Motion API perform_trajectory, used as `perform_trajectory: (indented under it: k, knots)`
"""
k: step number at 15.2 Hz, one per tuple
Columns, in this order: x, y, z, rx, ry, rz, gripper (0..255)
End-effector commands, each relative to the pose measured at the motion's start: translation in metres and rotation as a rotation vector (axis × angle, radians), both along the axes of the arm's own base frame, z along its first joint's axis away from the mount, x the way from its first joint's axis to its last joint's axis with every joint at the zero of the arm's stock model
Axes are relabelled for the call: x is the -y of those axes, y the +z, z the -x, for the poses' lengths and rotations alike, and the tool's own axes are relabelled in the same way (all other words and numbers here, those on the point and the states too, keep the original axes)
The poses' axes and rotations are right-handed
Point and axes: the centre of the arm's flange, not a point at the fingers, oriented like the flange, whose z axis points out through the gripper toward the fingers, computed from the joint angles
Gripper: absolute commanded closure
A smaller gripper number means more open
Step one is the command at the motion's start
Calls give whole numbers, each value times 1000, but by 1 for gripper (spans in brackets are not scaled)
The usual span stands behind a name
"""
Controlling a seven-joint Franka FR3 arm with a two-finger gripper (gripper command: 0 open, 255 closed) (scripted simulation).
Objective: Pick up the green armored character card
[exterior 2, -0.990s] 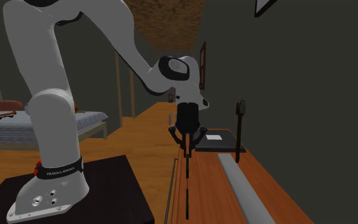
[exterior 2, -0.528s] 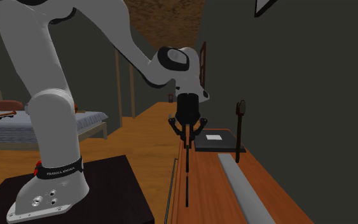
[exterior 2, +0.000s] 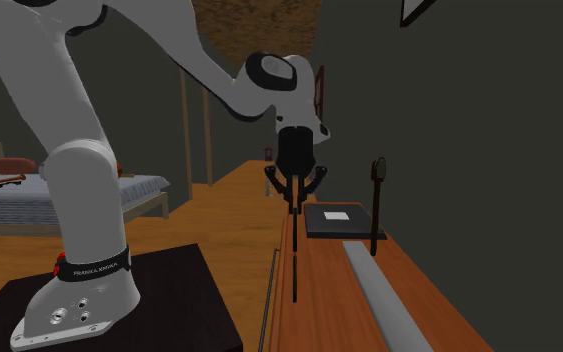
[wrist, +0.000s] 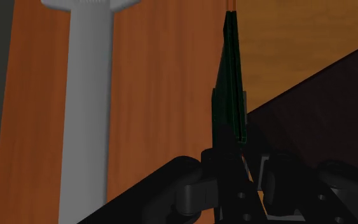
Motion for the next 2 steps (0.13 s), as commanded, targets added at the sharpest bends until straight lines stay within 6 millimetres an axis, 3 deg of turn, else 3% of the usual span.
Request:
perform_trajectory:
  k: [1, 2]
  knots:
    - [-1, 7, 0, 0, 0, 0, 255]
    - [-1, 7, 0, 0, 0, 0, 255]
